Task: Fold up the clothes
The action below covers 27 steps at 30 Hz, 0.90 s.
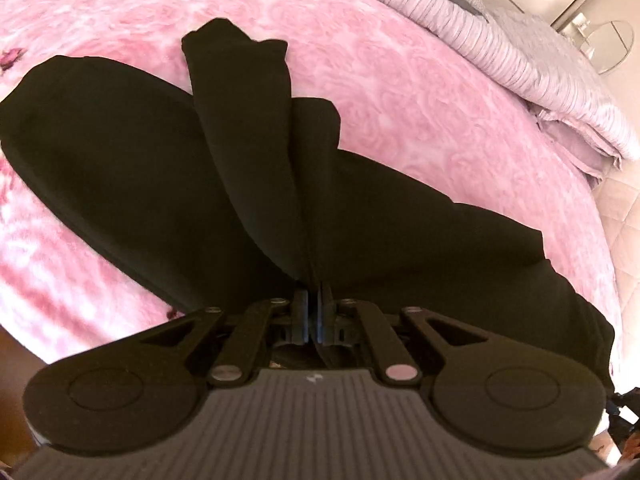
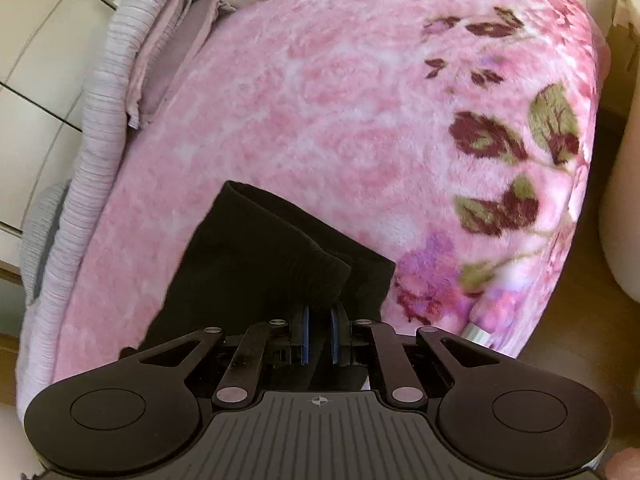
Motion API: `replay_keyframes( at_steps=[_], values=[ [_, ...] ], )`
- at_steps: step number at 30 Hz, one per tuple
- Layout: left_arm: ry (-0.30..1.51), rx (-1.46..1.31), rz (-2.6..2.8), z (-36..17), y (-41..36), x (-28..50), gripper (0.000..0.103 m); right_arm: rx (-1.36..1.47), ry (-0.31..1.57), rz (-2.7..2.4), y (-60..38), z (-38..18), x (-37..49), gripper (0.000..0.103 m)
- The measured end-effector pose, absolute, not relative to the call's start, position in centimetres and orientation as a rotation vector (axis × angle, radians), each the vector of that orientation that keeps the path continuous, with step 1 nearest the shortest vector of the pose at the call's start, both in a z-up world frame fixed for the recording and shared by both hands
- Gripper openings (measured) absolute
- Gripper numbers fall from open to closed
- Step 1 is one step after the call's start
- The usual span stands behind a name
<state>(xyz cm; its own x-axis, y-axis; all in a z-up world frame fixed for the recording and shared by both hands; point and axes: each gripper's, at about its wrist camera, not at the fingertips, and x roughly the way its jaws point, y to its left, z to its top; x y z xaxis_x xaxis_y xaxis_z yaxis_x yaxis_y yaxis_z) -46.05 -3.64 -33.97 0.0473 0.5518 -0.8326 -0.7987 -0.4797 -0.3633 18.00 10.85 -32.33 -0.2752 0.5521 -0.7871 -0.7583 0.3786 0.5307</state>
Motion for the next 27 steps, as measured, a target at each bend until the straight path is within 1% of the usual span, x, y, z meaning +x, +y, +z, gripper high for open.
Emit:
replay_keyframes(
  at_steps=[3,8,11,12,14,15,16,18,20,23,27],
  values=[
    [0.322,-1.248,1.654,-34.9,-4.1,-45.0,0.002,-0.204,1.331,1.299,10.7,-32.1,18.3,0.009],
    [0.353,-1.247,1.681,-36.4,-5.1,-44.3,0.003,-0.254,1.336,1.279,11.1,-33.9,18.3,0.009],
    [0.353,-1.264,1.703,-37.0,-5.1,-44.1,0.009,-0.31,1.349,1.262,11.4,-35.1,18.0,0.011],
    [0.353,-1.272,1.709,-37.0,-5.1,-44.1,0.01,-0.338,1.348,1.262,11.5,-35.2,17.9,0.013],
    [0.366,-1.288,1.727,-36.3,-5.1,-44.0,0.014,-0.413,1.312,1.263,11.8,-34.6,17.5,0.024],
    [0.373,-1.294,1.737,-35.8,-5.3,-43.9,0.014,-0.467,1.283,1.249,12.0,-34.2,17.2,0.035],
    [0.378,-1.299,1.746,-35.2,-5.6,-43.8,0.014,-0.513,1.246,1.244,12.1,-33.6,16.9,0.039],
    [0.399,-1.31,1.764,-33.9,-6.3,-43.6,0.014,-0.564,1.162,1.267,11.9,-31.9,16.0,0.04],
    [0.462,-1.349,1.77,-32.8,-7.0,-43.4,0.014,-0.607,1.087,1.288,11.6,-30.1,14.8,0.04],
    [0.566,-1.422,1.775,-31.0,-7.6,-43.1,0.014,-0.766,1.124,1.318,11.6,-29.2,12.3,0.04],
    [0.641,-1.447,1.787,-27.9,-7.8,-43.1,0.017,-0.937,1.207,1.383,11.1,-28.8,8.5,0.04]
  ],
)
